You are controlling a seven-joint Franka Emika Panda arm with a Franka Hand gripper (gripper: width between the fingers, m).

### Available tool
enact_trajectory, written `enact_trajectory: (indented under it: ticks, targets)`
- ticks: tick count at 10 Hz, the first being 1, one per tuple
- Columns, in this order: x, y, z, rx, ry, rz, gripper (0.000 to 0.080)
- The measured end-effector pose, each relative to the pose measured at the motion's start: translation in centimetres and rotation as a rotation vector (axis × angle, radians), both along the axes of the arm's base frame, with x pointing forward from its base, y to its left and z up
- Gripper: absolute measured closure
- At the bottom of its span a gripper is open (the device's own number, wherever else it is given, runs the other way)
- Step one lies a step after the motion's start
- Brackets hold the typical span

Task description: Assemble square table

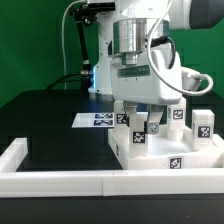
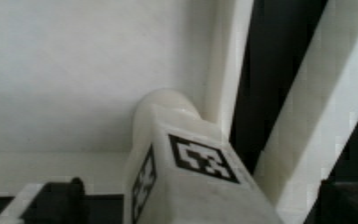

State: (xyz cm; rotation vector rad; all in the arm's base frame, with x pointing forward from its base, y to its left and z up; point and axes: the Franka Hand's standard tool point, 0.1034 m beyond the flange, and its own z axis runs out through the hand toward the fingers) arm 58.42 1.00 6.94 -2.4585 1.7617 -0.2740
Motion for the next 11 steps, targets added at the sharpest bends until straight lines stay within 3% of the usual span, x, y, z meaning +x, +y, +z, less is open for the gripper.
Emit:
enact_trajectory:
  ticks: [5, 11]
  targets:
    - [0.0, -0.1, 0.0, -0.073, 0.007, 0.345, 0.0151]
    - [0.4, -1.0, 0.4, -0.207, 0.029, 0.892, 0.0151]
